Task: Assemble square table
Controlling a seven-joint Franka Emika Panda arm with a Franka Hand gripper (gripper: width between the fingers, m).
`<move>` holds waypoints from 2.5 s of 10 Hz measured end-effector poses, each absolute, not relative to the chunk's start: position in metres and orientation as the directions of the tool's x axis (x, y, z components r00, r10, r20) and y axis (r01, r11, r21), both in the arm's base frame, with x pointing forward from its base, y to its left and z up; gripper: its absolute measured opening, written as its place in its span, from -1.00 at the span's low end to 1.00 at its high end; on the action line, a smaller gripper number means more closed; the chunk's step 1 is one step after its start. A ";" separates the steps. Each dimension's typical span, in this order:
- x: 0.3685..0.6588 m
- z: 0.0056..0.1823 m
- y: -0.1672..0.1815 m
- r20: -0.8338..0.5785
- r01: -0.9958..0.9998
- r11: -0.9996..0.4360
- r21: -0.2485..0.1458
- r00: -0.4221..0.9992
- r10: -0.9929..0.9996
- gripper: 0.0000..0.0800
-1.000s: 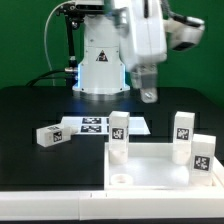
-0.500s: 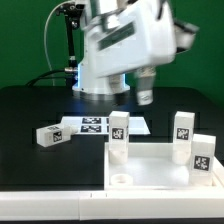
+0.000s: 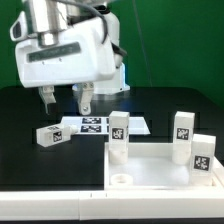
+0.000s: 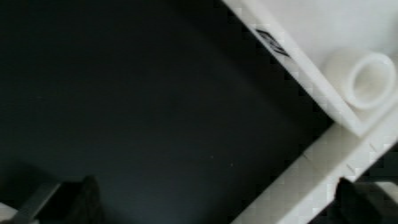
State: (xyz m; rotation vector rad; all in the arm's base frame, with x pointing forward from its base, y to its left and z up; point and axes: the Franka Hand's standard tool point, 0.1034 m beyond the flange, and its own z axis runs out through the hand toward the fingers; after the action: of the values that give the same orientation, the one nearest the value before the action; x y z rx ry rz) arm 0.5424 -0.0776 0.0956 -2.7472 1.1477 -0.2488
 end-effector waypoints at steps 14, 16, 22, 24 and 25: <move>0.514 0.079 -0.097 -0.087 -0.712 -0.676 -0.189 0.698 -0.711 0.62; 0.483 0.071 -0.093 -0.329 -0.709 -0.675 -0.204 0.699 -0.635 0.62; 0.472 0.072 -0.145 -0.583 -0.788 -0.581 -0.201 0.573 -0.576 0.62; 0.477 0.067 -0.149 -0.585 -0.761 -0.609 -0.223 0.604 -0.541 0.62; 0.482 0.063 -0.150 -0.557 -0.711 -0.653 -0.261 0.664 -0.500 0.62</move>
Offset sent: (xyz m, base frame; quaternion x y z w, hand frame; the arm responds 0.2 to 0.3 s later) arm -0.0436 -0.0399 -0.0333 -0.0078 -0.1748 0.0555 0.9830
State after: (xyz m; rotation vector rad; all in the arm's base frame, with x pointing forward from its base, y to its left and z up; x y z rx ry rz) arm 0.4817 -0.1498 0.0628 -2.4173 0.9424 0.6148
